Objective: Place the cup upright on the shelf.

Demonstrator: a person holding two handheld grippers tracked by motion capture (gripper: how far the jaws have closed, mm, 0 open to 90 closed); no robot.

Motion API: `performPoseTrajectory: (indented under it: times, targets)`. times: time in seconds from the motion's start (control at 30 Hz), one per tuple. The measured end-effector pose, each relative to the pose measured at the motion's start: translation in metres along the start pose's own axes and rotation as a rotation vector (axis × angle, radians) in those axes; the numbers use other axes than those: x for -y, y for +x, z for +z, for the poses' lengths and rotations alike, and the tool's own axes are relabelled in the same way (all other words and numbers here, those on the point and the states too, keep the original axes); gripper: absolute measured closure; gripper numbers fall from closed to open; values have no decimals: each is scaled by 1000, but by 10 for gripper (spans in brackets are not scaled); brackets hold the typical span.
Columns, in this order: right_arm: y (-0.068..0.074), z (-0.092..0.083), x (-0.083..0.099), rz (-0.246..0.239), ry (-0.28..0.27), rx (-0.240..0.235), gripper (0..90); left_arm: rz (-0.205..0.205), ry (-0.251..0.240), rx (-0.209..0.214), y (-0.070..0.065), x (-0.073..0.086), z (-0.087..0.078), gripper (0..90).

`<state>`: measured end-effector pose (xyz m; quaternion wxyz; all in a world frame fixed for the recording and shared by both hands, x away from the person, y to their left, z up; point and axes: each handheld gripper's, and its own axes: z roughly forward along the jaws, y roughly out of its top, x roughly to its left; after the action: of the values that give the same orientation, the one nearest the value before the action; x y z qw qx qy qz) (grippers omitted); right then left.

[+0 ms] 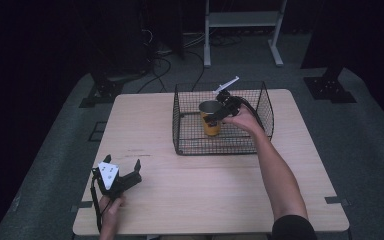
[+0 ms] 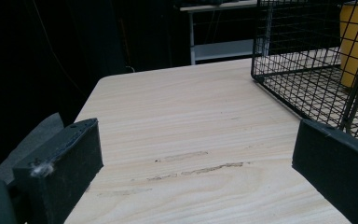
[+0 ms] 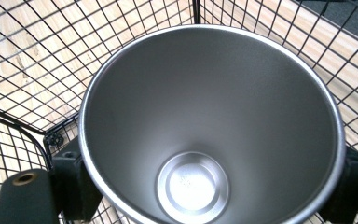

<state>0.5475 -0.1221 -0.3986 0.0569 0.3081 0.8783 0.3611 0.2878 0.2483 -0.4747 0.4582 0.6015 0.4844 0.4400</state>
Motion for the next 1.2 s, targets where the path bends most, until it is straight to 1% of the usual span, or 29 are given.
performPoseTrajectory:
  times: [0.37,0.43,0.67,0.83,1.2]
  targets:
    - [3,-1,-1,-15,10,4,126,2,1,-1,0,0,0,8]
    - [3,-1,0,-18,14,14,123,2,1,-1,0,0,0,8]
    - [6,-1,-1,-22,15,14,118,4,1,-1,-1,0,0,8]
    - [7,-2,0,-33,15,25,104,6,2,-1,-1,0,1,8]
    - [9,-5,1,-41,16,22,79,10,4,-1,-1,0,1,8]
